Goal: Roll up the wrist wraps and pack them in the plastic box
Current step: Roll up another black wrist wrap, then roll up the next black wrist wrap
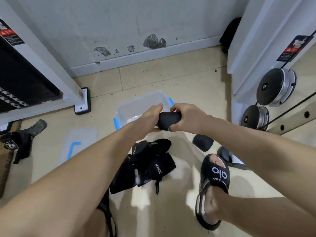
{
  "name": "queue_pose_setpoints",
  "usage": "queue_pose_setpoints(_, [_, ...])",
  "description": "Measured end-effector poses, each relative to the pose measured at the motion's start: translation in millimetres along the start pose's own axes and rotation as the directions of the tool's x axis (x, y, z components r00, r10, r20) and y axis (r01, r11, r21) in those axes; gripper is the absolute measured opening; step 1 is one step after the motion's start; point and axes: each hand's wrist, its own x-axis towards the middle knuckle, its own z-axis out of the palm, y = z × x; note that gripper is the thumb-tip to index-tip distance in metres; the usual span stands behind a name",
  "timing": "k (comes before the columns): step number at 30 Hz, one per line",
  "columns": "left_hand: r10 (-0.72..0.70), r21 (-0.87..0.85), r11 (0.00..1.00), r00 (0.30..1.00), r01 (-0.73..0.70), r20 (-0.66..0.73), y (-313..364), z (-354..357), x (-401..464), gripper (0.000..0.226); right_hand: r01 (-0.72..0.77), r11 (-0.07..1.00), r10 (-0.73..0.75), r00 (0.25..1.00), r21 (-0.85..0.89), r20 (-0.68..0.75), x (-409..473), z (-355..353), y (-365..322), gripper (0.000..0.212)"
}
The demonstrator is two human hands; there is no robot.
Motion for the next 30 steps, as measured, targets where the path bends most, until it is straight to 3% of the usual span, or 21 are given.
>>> queue_pose_setpoints(2, [-0.062,0.090,0.994,0.998,0.060,0.018,-23.0,7.1,22.6,0.032,-0.060,0.997,0.061,0.998,-0.045,0.011,12.1,21.4,33.8,0.041])
queue_pose_setpoints(5, [-0.032,0.398,0.917,0.999,0.014,0.039,-71.3,11.8,51.7,0.025,-0.199,0.979,0.199,0.980,-0.048,-0.009,26.9,59.7,93.4,0.035])
queue_pose_setpoints(8, [0.050,0.752,0.642,0.987,-0.151,0.156,-115.9,9.5,72.3,0.032,-0.310,0.950,0.308,0.948,-0.025,-0.075,42.9,92.7,141.9,0.044])
queue_pose_setpoints(12, [0.057,0.940,0.254,0.973,-0.229,0.222,-149.5,13.6,95.1,0.033,-0.284,0.940,0.275,0.959,-0.190,-0.074,76.7,122.6,174.5,0.050])
queue_pose_setpoints(14, [0.051,0.958,0.147,0.969,-0.246,0.241,-159.0,17.3,108.0,0.031,-0.247,0.944,0.235,0.969,-0.218,-0.081,93.2,134.8,181.0,0.048])
queue_pose_setpoints(16, [0.077,0.957,0.113,0.962,-0.269,0.261,-165.1,18.7,116.8,0.032,-0.231,0.929,0.210,0.973,-0.289,-0.100,106.1,145.6,186.0,0.043])
queue_pose_setpoints(18, [0.117,0.951,0.124,0.956,-0.284,0.270,-169.0,17.1,120.7,0.032,-0.213,0.880,0.188,0.977,-0.426,-0.099,113.9,153.0,189.0,0.036])
queue_pose_setpoints(20, [0.133,0.940,0.207,0.959,-0.273,0.250,-170.2,13.8,119.8,0.030,-0.217,0.844,0.195,0.976,-0.490,-0.097,117.5,158.6,189.7,0.036])
queue_pose_setpoints(23, [0.076,0.859,0.477,0.983,-0.185,0.169,-167.2,3.5,114.8,0.027,-0.230,0.833,0.216,0.972,-0.503,-0.087,117.5,161.1,185.1,0.041])
queue_pose_setpoints(25, [0.030,0.740,0.667,0.996,-0.085,0.086,-162.9,-6.7,109.0,0.021,-0.228,0.852,0.205,0.974,-0.471,-0.100,113.6,156.6,175.8,0.044])
queue_pose_setpoints(30, [0.064,0.518,0.852,0.997,-0.078,0.045,-130.6,-31.7,75.2,0.020,-0.138,0.977,0.137,0.990,-0.161,-0.014,92.5,142.1,128.6,0.072])
